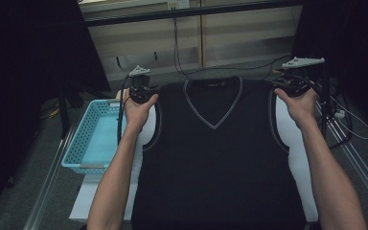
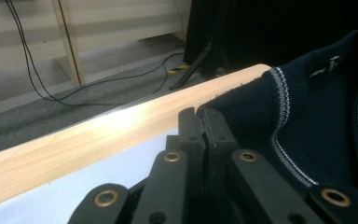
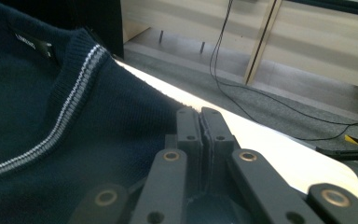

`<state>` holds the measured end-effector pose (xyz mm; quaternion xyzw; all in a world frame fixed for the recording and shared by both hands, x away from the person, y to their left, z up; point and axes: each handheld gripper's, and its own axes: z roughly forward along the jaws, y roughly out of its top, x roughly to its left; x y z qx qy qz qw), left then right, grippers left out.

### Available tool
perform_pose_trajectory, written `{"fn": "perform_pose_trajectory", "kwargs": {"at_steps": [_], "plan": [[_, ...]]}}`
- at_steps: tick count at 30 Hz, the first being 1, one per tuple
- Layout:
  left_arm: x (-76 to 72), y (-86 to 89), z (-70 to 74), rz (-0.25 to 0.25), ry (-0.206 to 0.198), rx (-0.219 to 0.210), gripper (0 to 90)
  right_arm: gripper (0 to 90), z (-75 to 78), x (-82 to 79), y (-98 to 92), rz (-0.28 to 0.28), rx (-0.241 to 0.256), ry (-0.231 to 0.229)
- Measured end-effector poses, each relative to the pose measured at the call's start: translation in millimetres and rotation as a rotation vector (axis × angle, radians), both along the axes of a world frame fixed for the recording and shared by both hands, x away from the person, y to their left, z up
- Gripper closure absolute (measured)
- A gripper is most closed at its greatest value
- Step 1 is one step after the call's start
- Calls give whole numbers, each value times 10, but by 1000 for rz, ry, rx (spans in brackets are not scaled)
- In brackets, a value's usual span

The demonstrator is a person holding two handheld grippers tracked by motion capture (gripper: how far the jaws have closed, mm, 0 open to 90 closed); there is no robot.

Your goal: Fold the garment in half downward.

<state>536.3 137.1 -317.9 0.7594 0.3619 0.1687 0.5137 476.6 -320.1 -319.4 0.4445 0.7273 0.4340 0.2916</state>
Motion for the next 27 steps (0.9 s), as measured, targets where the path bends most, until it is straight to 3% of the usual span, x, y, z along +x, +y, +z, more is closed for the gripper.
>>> {"fn": "perform_pose_trajectory", "kwargs": {"at_steps": [3, 14, 23, 27], "plan": [[16, 7, 51, 11, -3, -34, 878, 877, 59, 18, -12, -3, 4, -12], [47, 16, 268, 28, -46, -27, 878, 877, 349, 90, 18, -23, -6, -61], [59, -10, 559, 23, -92, -50, 878, 877, 613, 120, -8, -40, -16, -100], [74, -25, 605, 32, -103, -69, 878, 877, 757, 119, -17, -50, -20, -120]]}}
